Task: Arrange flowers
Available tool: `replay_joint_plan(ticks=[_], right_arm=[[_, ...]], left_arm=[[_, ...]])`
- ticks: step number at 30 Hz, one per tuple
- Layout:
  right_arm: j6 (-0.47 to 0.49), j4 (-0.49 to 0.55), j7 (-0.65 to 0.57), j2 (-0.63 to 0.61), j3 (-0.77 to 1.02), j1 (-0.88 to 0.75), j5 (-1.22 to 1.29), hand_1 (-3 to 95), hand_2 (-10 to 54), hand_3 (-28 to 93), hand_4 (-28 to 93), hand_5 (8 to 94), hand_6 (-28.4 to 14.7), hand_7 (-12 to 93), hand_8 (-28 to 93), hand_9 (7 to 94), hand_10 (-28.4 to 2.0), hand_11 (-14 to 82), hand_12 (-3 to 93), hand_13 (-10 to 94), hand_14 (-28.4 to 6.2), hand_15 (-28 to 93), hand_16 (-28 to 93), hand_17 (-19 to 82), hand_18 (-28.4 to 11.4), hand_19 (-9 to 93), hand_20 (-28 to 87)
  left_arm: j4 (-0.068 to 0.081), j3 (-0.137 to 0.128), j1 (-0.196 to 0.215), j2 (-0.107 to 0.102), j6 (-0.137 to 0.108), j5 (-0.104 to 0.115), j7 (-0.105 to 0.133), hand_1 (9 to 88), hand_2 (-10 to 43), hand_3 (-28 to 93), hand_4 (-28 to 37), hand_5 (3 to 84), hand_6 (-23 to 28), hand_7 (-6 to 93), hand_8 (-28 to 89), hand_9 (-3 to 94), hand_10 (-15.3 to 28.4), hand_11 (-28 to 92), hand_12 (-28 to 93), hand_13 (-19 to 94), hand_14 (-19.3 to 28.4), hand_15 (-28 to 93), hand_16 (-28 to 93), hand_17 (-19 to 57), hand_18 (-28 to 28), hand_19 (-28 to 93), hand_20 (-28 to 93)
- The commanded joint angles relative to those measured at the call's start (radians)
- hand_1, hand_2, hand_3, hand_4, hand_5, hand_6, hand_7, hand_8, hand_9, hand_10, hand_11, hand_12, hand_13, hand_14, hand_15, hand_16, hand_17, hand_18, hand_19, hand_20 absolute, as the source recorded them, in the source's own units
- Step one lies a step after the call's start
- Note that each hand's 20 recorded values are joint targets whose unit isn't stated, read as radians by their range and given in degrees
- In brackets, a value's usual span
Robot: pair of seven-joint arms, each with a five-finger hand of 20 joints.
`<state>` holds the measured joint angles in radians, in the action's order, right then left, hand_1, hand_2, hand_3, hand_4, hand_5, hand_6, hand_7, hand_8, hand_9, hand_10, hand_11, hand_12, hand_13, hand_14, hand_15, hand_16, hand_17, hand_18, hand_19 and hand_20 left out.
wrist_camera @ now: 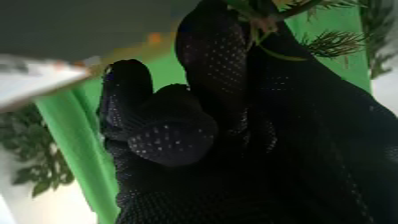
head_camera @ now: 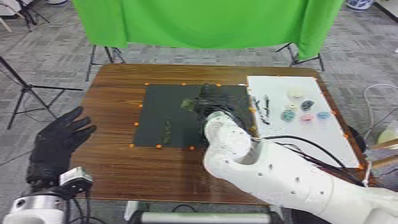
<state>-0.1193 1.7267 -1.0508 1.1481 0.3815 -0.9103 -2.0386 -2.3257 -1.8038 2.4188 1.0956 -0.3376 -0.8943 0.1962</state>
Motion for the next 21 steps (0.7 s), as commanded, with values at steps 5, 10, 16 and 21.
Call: replay_joint_plan(ticks=[5, 10, 16, 21], right_arm=[[0.029, -0.038, -0.005, 0.041, -0.025, 0.003, 0.016, 51.7, -9.5, 83, -28, 90.9, -3.6, 21, 15, 93.7, -11.1, 45.9, 17.3, 92, -4.3, 69, 20, 49, -22.8, 93, 14], [0.050, -0.037, 0.004, 0.047, -0.013, -0.013, 0.040, 51.1, -9.5, 84, -28, 90.8, -3.7, 21, 14, 93.7, -11.1, 45.5, 17.3, 92, -4.6, 69, 20, 48, -22.7, 93, 14], [0.093, -0.070, -0.008, 0.063, -0.009, -0.013, 0.066, 50.2, -9.5, 84, -28, 89.7, -3.6, 21, 12, 93.7, -11.2, 43.5, 18.4, 90, -5.2, 69, 20, 47, -22.0, 93, 11], [0.112, -0.081, -0.018, 0.078, -0.014, -0.013, 0.079, 49.4, -9.5, 82, -28, 89.1, -3.5, 22, 12, 93.7, -11.1, 42.8, 19.1, 90, -5.3, 70, 20, 46, -22.0, 93, 11]], left_arm=[[0.009, 0.016, -0.029, 0.009, 0.011, -0.010, -0.001, 24.8, 5.8, 83, -21.0, 38.9, 10.2, 16.6, -11, 35.2, 19.5, 28, 9, 26, 26.3, 53, -11, -9.1, 22.8, 61, 1], [0.008, 0.024, -0.026, -0.002, 0.000, -0.004, 0.017, 24.8, 5.8, 83, -21.1, 38.9, 10.2, 16.5, -11, 35.1, 19.4, 28, 9, 26, 26.3, 53, -11, -9.1, 22.8, 61, 1], [0.017, 0.027, -0.046, 0.002, 0.011, -0.011, 0.001, 24.8, 5.8, 83, -21.0, 38.9, 10.2, 16.5, -11, 35.1, 19.5, 28, 9, 26, 26.3, 53, -11, -9.1, 22.8, 61, 1], [0.020, 0.032, -0.049, 0.005, 0.016, -0.009, 0.004, 24.8, 5.9, 83, -20.9, 38.8, 10.2, 16.6, -11, 35.1, 19.4, 28, 9, 28, 26.9, 54, -11, -9.1, 22.8, 61, 0]])
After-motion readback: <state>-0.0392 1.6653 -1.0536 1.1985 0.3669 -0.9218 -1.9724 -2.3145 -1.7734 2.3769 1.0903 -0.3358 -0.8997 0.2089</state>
